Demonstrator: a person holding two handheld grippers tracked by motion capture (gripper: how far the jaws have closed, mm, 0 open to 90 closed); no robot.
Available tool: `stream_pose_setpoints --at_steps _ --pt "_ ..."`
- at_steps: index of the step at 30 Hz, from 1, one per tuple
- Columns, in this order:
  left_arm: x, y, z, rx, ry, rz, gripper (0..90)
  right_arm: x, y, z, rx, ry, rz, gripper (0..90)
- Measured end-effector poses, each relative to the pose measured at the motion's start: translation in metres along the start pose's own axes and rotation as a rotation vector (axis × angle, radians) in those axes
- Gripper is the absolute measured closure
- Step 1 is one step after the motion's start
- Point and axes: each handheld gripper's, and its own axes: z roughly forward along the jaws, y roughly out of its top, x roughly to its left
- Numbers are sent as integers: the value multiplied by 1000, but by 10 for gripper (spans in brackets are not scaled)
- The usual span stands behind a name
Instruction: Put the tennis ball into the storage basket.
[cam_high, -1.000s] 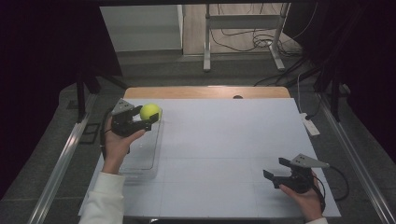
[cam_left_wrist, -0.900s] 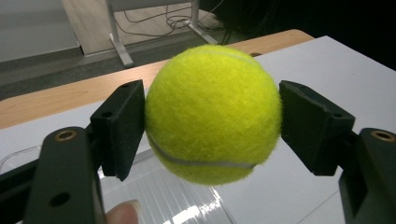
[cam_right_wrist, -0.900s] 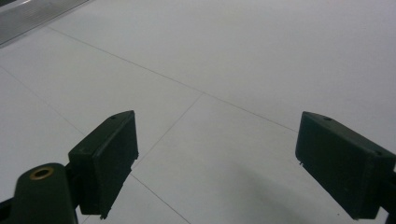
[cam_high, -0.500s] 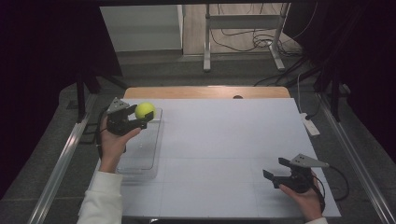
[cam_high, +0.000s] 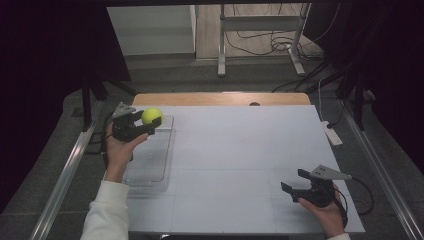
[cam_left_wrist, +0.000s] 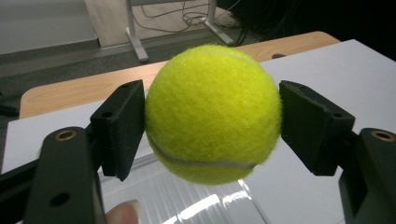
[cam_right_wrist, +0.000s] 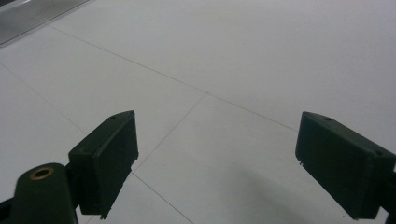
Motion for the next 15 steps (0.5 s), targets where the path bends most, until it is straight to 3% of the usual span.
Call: stream_pose_setpoints --at_steps 15 --pt "14 1 10 52 50 -7 267 1 0 0 2 1 2 135"
